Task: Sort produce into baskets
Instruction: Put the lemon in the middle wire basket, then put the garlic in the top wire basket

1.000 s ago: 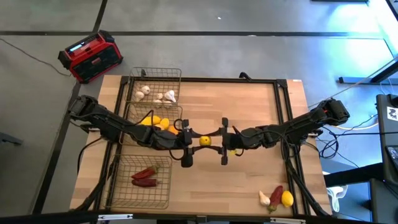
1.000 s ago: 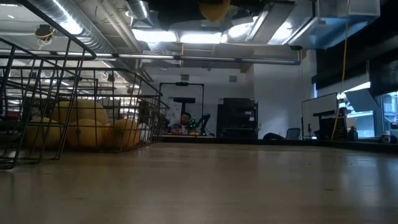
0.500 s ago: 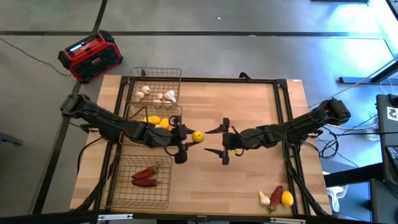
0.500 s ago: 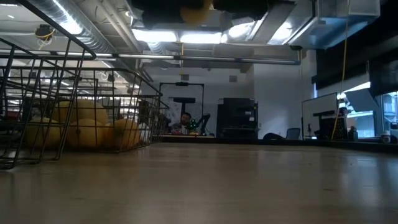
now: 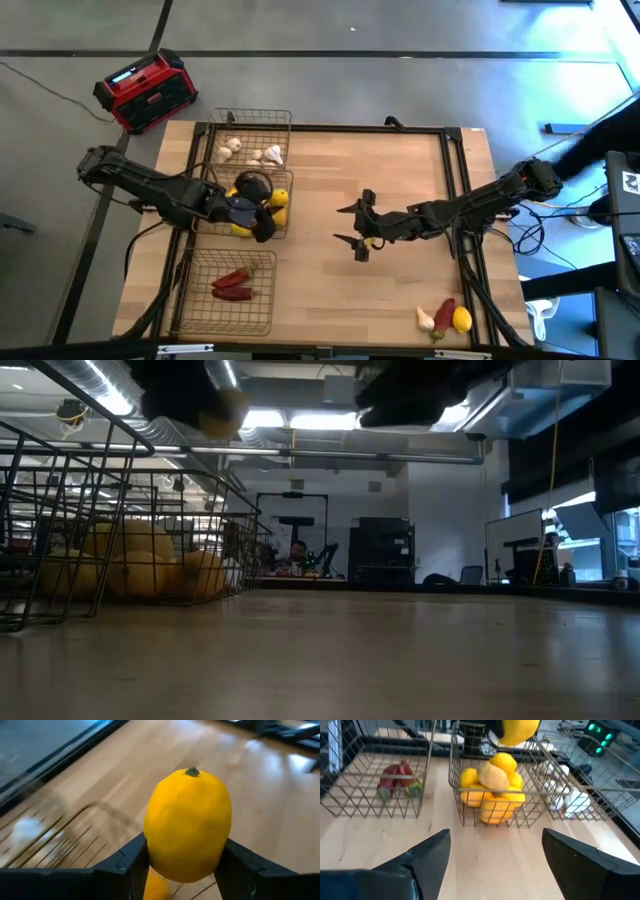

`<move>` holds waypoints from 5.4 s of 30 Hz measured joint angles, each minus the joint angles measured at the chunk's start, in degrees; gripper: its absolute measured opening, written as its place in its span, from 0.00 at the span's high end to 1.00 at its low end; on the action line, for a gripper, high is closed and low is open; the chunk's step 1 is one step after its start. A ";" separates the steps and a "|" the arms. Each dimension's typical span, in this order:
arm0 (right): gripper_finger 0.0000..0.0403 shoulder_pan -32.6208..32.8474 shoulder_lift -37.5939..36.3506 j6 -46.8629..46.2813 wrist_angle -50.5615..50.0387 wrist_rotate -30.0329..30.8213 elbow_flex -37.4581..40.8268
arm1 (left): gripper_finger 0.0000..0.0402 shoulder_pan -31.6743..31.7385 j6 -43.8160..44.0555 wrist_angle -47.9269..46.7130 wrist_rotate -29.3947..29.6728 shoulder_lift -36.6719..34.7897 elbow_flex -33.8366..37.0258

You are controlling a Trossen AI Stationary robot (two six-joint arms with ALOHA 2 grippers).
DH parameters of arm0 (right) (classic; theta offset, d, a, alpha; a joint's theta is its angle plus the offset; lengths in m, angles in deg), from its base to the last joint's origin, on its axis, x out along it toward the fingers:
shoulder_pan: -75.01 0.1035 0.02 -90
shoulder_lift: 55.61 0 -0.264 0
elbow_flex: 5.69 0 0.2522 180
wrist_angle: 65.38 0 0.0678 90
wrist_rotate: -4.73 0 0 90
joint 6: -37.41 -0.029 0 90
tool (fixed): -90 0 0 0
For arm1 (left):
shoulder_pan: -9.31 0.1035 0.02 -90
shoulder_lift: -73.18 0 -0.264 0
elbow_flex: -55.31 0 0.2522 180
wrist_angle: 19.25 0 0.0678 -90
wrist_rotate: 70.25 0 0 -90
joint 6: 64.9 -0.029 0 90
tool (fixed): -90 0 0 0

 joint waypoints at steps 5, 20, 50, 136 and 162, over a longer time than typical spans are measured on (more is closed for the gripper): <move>0.24 0.00 1.33 0.00 -0.45 0.01 0.00 | 0.56 0.90 9.61 -9.75 1.43 -0.18 0.02; 0.24 0.00 2.09 0.01 -0.49 -0.01 0.00 | 0.56 8.18 24.04 -20.90 1.42 7.06 0.02; 0.24 0.00 2.09 0.04 -0.85 -0.04 0.00 | 0.30 14.31 21.29 -20.63 0.38 20.86 0.06; 0.78 25.53 19.25 -80.41 -37.09 -52.91 -0.11 | 0.29 2.12 6.91 -5.11 3.77 9.15 0.04; 0.99 18.89 8.23 -59.04 -51.15 -19.63 0.15 | 0.29 2.12 6.85 -4.22 3.75 9.15 0.04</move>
